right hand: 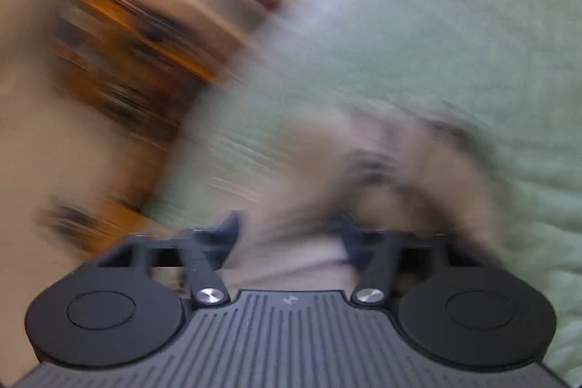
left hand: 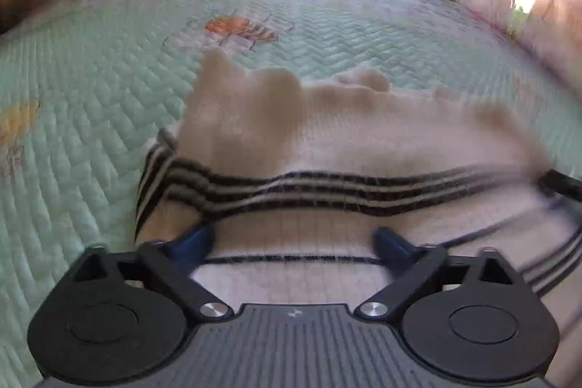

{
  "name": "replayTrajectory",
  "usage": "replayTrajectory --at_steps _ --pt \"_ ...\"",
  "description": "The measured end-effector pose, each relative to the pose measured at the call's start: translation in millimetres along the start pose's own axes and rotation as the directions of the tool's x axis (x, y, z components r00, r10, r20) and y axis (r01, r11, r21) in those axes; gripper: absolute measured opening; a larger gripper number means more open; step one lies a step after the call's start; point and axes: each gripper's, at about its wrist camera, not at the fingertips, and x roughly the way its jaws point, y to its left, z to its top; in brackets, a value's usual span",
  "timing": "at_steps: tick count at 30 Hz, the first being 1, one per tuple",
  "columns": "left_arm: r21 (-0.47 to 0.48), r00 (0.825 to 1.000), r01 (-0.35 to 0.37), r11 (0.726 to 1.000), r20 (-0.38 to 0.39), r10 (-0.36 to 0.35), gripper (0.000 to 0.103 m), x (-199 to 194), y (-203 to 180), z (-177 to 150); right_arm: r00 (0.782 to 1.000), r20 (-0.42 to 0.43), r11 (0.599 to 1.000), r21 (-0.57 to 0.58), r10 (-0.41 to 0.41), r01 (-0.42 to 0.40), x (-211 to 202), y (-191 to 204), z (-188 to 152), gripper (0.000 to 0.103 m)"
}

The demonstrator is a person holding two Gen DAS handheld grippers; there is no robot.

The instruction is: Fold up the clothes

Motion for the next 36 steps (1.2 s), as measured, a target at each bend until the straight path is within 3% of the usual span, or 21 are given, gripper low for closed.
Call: replayTrajectory --at_steps 1,2,3,4,6,8,11,13,15,18,19,21,23,24,25,26,27,31,34,36 --pt "0.023 1.000 -0.016 1.000 0.021 0.016 0.090 -8 -6 2 1.000 0.026 1.000 0.013 0.015 -0.015 -9 -4 0 0.005" --pt "-0.004 0.999 0.015 1.000 0.038 -0.015 0.078 -20 -4 7 0.997 0.056 0.999 0.000 0.045 -0.045 -28 1 1 0.011" --pt "-0.055 0.994 0.089 0.994 0.071 -0.085 0.076 -35 5 12 0.994 0.085 0.997 -0.016 0.075 -0.074 -46 7 2 0.034" --pt "-0.119 0.985 0.152 0.981 0.103 -0.140 0.081 -52 18 11 0.988 0.115 0.994 -0.041 0.101 -0.097 -68 9 0 0.067" --pt "-0.247 0.975 0.206 0.947 0.141 -0.175 0.099 -79 48 0 0.983 0.134 0.992 -0.042 0.124 -0.119 -104 3 -5 0.096" --pt "-0.363 0.980 0.186 0.913 0.133 -0.147 0.102 -94 78 -22 0.985 0.120 0.993 -0.009 0.121 -0.120 -134 -12 -10 0.096" --pt "-0.433 0.995 0.098 0.896 0.039 -0.090 0.102 -85 115 -41 0.999 0.029 0.998 -0.043 0.038 -0.037 -142 -26 -32 0.096" --pt "-0.495 0.986 0.132 0.859 -0.020 -0.163 0.102 -72 130 -59 0.999 -0.035 0.999 -0.039 0.031 -0.033 -137 -31 -49 0.097" --pt "-0.536 0.975 0.187 0.823 -0.003 -0.223 0.102 -64 134 -66 0.998 -0.024 0.995 -0.077 0.061 -0.063 -131 -21 -65 0.103" --pt "-0.564 0.955 0.251 0.787 0.012 -0.296 0.102 -49 135 -59 0.991 -0.074 0.989 -0.095 0.109 -0.116 -99 -6 -61 0.103" --pt "-0.558 0.949 0.265 0.787 0.008 -0.314 0.102 -46 133 -57 0.989 -0.083 0.987 -0.101 0.121 -0.129 -90 -1 -59 0.103" --pt "-0.513 0.944 0.275 0.814 -0.017 -0.330 0.102 -41 122 -52 0.986 -0.097 0.980 -0.134 0.133 -0.145 -79 8 -60 0.103" --pt "-0.468 0.933 0.300 0.831 -0.038 -0.359 0.100 -38 111 -45 0.986 -0.106 0.973 -0.180 0.127 -0.145 -70 20 -63 0.083" --pt "-0.459 0.927 0.315 0.831 -0.040 -0.374 0.096 -40 104 -48 0.986 -0.120 0.978 -0.159 0.116 -0.134 -64 19 -63 0.047" --pt "-0.448 0.923 0.322 0.834 -0.050 -0.382 0.070 -41 98 -48 0.985 -0.132 0.983 -0.135 0.110 -0.128 -60 18 -63 0.036" --pt "-0.447 0.919 0.321 0.835 -0.067 -0.389 0.039 -41 92 -46 0.982 -0.134 0.985 -0.098 0.131 -0.144 -68 14 -63 0.034" --pt "-0.462 0.913 0.324 0.825 -0.078 -0.402 0.034 -39 88 -46 0.982 -0.129 0.986 -0.084 0.136 -0.147 -72 13 -64 0.032" --pt "-0.481 0.909 0.347 0.805 -0.039 -0.415 0.022 -76 83 -57 0.981 -0.128 0.990 0.013 0.144 -0.143 -96 14 -73 0.027" --pt "-0.546 0.869 0.432 0.718 0.038 -0.494 0.020 -121 96 -68 0.964 -0.116 0.967 0.117 0.238 -0.225 -131 18 -84 0.026" --pt "-0.550 0.853 0.455 0.700 0.043 -0.521 0.020 -159 100 -85 0.951 -0.119 0.950 0.173 0.284 -0.262 -157 21 -99 0.026"
